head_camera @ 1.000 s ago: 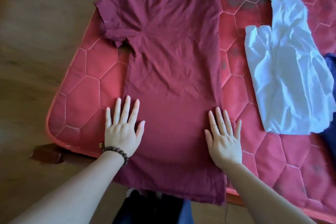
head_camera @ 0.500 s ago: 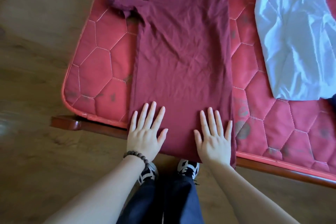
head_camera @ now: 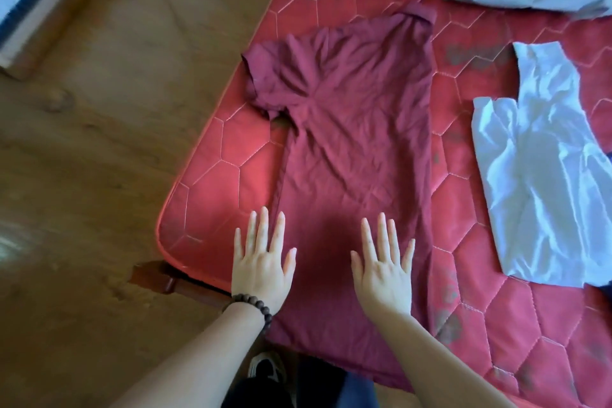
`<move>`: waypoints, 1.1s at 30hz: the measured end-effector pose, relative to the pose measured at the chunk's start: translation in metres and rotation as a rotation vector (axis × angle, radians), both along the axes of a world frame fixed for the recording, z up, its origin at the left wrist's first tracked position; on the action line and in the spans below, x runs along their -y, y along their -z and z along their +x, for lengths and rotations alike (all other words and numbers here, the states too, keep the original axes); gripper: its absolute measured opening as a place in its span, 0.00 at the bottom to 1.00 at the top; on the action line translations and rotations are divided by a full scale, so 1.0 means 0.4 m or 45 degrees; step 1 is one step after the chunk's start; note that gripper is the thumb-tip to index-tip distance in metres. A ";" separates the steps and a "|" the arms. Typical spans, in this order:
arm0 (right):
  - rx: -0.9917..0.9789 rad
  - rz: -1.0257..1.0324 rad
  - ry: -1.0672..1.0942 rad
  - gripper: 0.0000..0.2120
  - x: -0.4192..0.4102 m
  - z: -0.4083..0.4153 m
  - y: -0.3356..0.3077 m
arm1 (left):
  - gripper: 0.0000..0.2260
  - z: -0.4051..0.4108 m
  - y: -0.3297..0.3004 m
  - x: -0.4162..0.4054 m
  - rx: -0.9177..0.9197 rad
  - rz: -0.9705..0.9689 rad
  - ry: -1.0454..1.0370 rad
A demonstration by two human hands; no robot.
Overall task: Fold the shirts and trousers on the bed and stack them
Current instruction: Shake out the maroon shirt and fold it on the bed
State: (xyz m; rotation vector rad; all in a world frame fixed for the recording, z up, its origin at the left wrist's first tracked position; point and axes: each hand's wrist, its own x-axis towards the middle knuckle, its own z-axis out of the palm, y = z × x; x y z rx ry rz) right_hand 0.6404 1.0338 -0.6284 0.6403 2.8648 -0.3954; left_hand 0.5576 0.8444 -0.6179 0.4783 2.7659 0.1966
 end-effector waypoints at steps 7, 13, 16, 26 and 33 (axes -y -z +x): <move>-0.130 -0.021 -0.242 0.28 -0.049 -0.379 0.014 | 0.33 -0.232 0.019 -0.108 -0.068 0.029 -0.230; -0.194 0.069 -0.462 0.26 -0.087 -0.685 0.054 | 0.35 -0.472 0.051 -0.214 -0.222 0.204 -0.423; -0.159 0.120 -0.543 0.27 -0.085 -0.809 0.093 | 0.32 -0.589 0.086 -0.237 -0.320 0.275 -0.447; -0.339 -0.025 -0.609 0.22 -0.090 -0.921 0.063 | 0.28 -0.633 0.158 -0.204 -0.292 0.121 -0.323; 0.212 0.024 -1.058 0.40 -0.103 -1.237 -0.029 | 0.30 -0.637 0.149 -0.202 -0.286 0.156 -0.320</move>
